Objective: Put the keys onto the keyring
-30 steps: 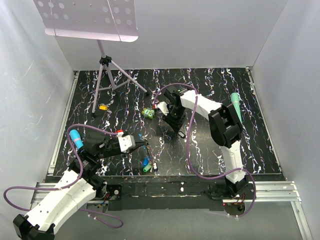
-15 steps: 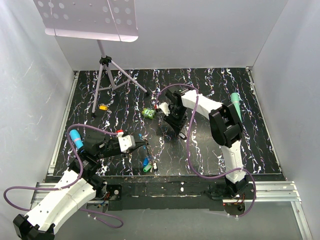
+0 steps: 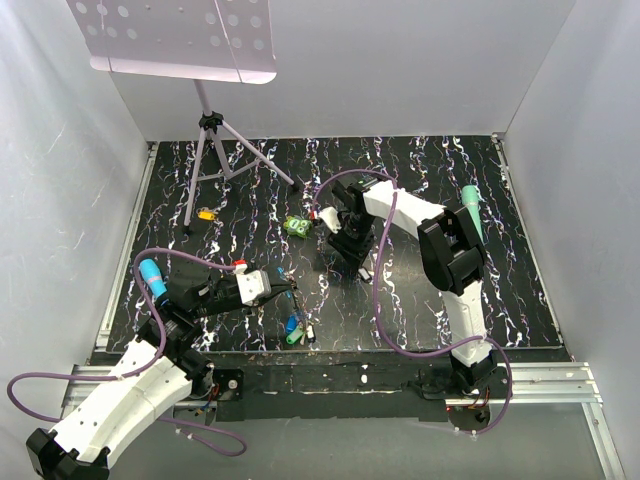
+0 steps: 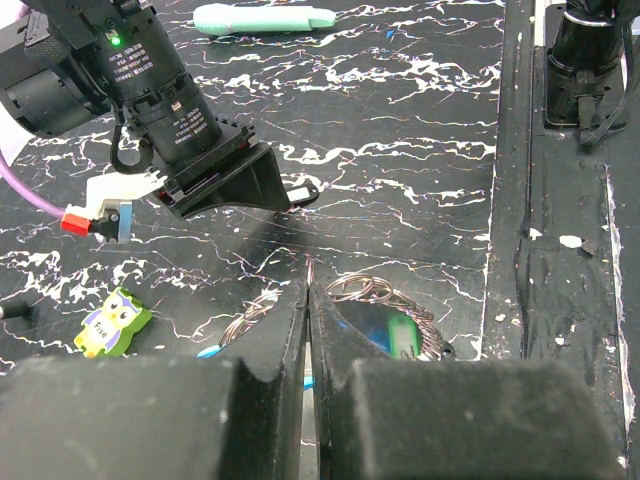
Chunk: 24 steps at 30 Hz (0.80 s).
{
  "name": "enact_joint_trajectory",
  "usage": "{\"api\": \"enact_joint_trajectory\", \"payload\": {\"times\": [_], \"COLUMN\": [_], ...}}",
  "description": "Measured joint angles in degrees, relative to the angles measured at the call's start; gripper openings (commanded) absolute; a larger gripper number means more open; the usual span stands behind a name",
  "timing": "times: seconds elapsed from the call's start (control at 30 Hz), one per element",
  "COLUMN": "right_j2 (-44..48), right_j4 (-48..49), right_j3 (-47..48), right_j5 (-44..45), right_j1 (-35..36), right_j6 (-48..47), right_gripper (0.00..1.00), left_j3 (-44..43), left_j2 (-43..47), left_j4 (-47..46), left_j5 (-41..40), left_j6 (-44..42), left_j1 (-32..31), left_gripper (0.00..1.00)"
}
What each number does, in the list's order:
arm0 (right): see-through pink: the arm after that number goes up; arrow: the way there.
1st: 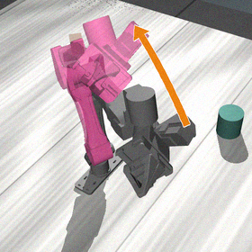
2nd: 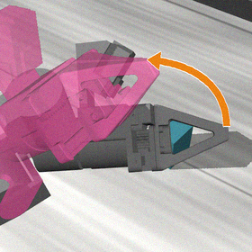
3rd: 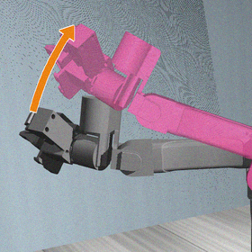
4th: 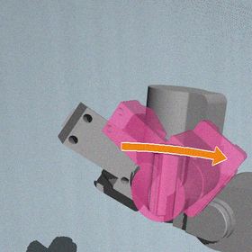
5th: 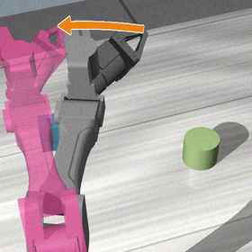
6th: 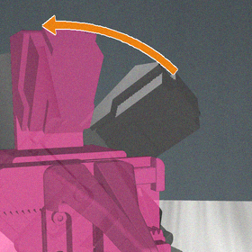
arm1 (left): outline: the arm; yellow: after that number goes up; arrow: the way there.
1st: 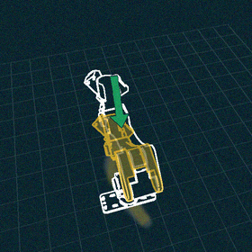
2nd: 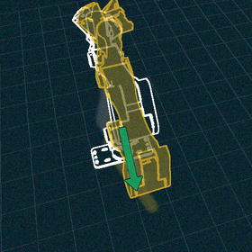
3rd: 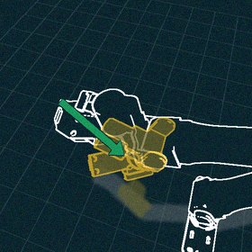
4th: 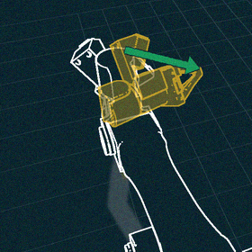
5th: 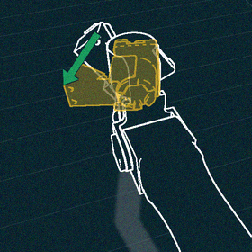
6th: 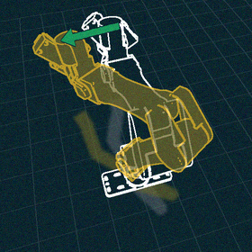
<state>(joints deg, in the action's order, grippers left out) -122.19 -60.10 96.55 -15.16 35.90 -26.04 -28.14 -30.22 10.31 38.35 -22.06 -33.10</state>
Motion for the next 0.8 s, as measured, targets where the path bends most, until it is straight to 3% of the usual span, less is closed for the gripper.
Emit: {"api": "enact_joint_trajectory", "payload": {"times": [0.4,0.8], "right_j2": [0.0,3.4], "right_j4": [0.0,-0.1], "right_j3": [0.0,0.0], "right_j5": [0.4,-4.0], "right_j1": [-1.2,-2.6], "right_j6": [0.4,0.2], "right_gripper": [0.51,0.48], "left_j3": [0.0,0.0], "left_j2": [0.0,0.0], "left_j4": [0.0,0.0], "left_j5": [0.0,0.0], "left_j6": [0.0,0.0], "left_j1": [0.0,0.0], "left_gripper": [0.0,0.0]}}
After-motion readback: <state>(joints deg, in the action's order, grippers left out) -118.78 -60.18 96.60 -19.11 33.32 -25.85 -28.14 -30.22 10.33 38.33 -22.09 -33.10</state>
